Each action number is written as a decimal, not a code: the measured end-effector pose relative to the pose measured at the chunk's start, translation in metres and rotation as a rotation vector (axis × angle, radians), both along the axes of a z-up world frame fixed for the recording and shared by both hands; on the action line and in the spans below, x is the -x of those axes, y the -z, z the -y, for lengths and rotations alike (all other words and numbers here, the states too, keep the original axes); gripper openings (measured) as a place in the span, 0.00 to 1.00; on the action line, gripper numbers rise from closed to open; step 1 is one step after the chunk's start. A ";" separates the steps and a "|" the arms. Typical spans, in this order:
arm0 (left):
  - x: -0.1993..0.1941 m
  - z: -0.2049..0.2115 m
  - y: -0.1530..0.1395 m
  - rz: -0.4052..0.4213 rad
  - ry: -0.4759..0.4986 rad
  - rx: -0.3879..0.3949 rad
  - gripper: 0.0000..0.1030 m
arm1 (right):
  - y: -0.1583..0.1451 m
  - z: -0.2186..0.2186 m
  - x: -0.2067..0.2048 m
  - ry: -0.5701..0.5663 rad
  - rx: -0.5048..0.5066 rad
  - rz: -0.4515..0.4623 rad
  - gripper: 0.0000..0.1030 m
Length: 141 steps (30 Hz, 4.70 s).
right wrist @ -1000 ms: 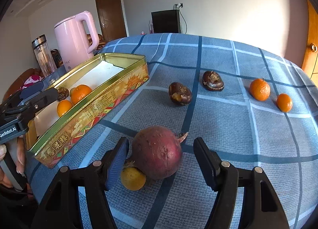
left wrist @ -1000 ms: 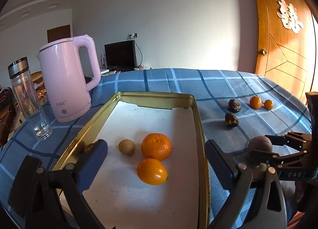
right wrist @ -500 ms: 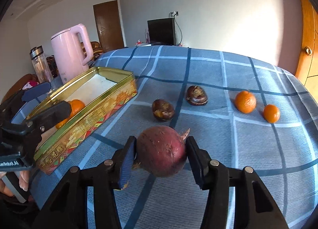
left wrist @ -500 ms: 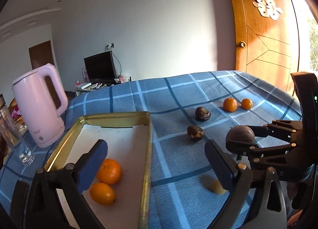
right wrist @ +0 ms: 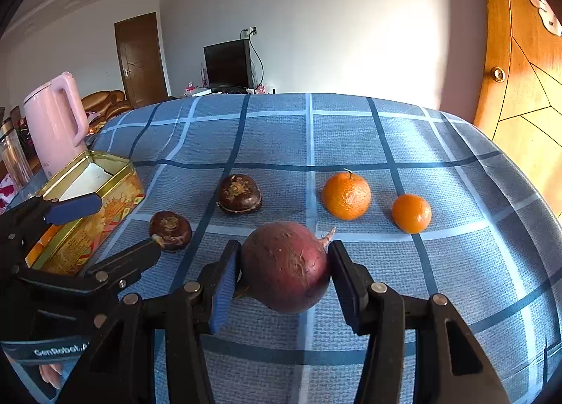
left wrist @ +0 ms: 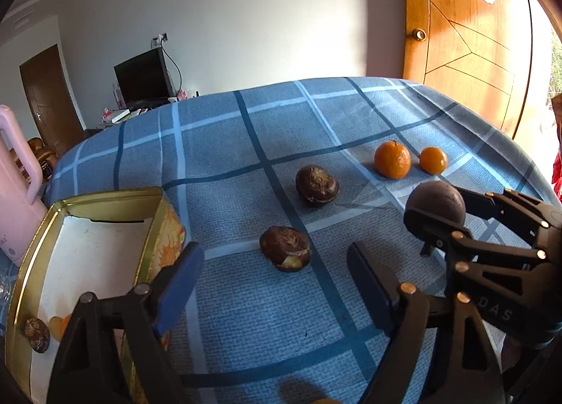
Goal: Organize fruits
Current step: 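Grasp the red onion with the right tool while the left tool grasps another mangosteen, then lift the red onion in the right tool and mangosteen in the left tool toward the tray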
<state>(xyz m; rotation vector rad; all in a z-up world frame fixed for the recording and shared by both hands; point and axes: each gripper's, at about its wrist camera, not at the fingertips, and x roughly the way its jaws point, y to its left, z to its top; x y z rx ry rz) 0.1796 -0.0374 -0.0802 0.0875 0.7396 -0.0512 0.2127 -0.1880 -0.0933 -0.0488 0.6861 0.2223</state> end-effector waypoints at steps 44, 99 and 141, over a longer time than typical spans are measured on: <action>0.011 -0.003 -0.008 0.160 0.014 0.050 0.38 | -0.016 -0.002 0.031 -0.081 -0.025 0.186 0.51; 0.048 -0.009 -0.022 0.337 -0.012 0.056 0.38 | -0.026 -0.001 0.059 -0.121 -0.039 0.346 0.51; 0.074 -0.017 -0.027 0.403 -0.040 0.035 0.38 | -0.029 -0.012 0.068 -0.133 -0.008 0.390 0.51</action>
